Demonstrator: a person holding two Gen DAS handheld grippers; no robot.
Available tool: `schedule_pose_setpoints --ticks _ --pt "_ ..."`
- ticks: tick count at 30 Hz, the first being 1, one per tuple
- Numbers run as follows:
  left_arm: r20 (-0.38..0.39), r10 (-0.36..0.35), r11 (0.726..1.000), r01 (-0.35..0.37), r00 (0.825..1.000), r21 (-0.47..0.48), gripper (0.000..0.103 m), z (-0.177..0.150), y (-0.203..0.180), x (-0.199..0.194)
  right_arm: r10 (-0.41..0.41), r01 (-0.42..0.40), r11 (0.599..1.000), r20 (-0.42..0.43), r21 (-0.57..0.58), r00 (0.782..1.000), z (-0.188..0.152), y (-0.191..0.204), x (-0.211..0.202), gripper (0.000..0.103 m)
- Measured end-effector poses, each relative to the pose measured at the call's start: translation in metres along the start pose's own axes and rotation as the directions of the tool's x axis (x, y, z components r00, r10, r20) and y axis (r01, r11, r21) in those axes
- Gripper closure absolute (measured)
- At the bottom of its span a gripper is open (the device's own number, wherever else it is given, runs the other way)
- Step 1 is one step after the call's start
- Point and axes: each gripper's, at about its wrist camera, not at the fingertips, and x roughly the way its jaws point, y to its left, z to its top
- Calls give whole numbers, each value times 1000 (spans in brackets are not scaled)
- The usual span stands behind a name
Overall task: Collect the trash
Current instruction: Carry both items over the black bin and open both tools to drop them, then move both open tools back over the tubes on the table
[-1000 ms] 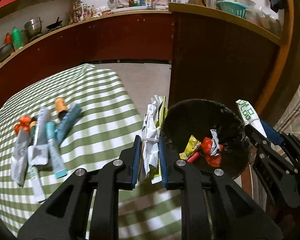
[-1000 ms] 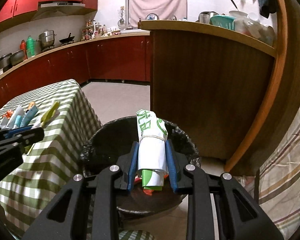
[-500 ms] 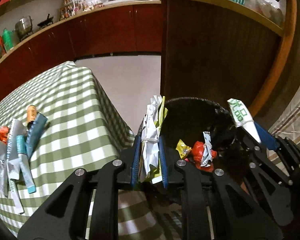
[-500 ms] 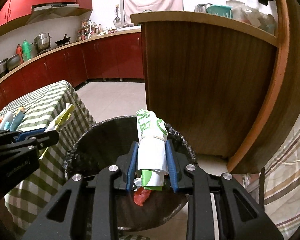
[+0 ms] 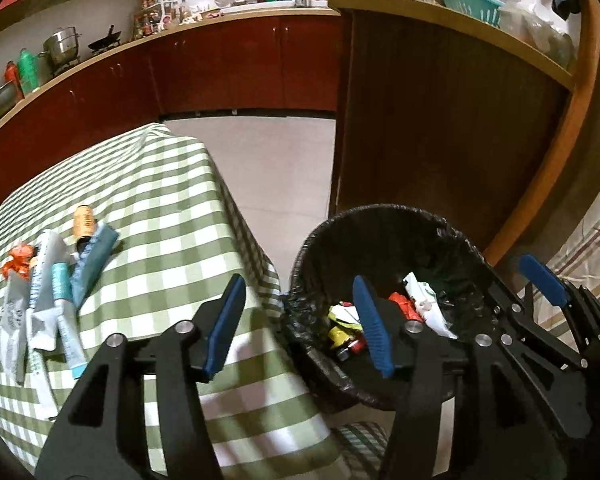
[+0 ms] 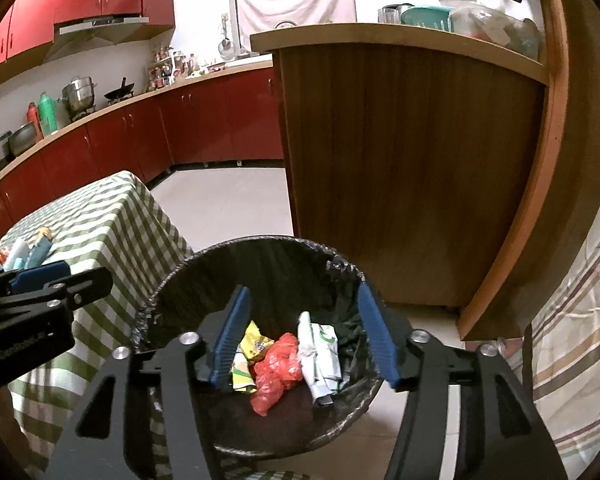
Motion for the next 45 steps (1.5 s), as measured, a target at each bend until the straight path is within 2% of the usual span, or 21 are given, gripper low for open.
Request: schedule_pose_setpoints --ticks 4,8,15,23,33,40,45 --pt "15 25 1000 -25 1000 -9 43 -7 15 -16 10 -9 1000 14 -6 1000 2 13 -6 32" --pt "28 59 998 -58 998 -28 39 -14 39 -31 26 -26 999 30 -20 999 4 30 -16 30" --pt "41 156 984 -152 987 -95 36 -30 99 -62 129 -129 990 0 -59 992 4 77 -24 29" --pt "26 272 947 -263 962 -186 36 -49 173 -90 210 -210 966 -17 -150 978 2 144 -29 29" --pt "-24 339 901 -331 941 -281 34 -75 243 -103 262 -265 935 -44 -238 964 1 207 -32 29" --pt "-37 342 890 -336 939 -309 30 -81 269 -105 279 -298 915 -108 -273 954 -1 244 -21 46" --pt "-47 342 886 -339 938 -318 30 -84 284 -103 290 -324 903 -155 -284 944 0 263 -14 51"
